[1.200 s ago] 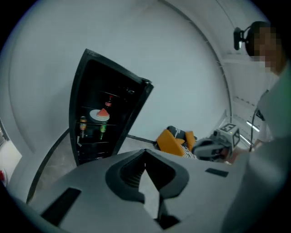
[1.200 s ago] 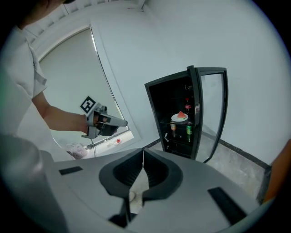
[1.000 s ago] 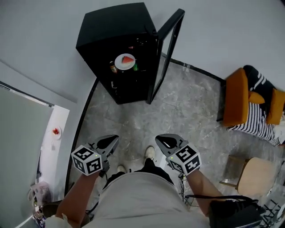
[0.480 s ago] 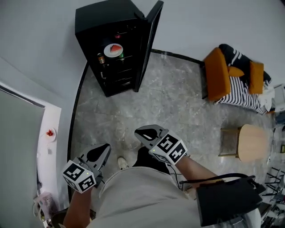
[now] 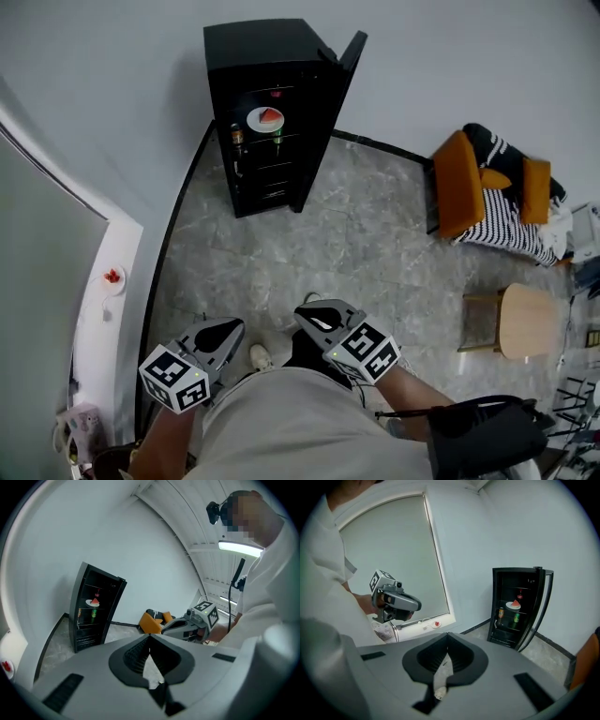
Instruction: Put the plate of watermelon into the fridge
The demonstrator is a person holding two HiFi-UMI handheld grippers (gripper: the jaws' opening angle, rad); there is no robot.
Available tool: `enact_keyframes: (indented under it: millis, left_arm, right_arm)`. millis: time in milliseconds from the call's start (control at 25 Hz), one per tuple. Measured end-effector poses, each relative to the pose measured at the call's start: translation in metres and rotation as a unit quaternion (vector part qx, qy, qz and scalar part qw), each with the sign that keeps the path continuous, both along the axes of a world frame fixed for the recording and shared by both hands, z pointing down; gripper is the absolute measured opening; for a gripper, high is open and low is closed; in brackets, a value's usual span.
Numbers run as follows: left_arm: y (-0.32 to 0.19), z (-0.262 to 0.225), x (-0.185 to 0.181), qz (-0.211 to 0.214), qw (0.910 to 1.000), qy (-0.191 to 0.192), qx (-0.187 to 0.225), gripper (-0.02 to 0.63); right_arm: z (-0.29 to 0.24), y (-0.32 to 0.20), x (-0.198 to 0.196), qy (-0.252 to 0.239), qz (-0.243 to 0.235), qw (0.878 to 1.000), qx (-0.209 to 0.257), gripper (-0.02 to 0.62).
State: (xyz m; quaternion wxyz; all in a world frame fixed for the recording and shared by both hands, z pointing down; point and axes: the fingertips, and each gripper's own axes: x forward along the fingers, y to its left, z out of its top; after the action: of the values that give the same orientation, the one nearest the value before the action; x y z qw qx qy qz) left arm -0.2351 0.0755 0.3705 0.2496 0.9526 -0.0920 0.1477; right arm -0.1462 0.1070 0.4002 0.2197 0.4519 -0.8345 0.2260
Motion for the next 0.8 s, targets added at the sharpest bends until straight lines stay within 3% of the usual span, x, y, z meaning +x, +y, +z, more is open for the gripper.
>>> enact_keyframes:
  millis: [800]
  left_arm:
    - [-0.004,-0.015,-0.043,-0.012,0.9994,0.019,0.025,0.012]
  right_arm:
    - [-0.024,0.002,-0.043,0.023,-0.005,1.0,0.014,0.014]
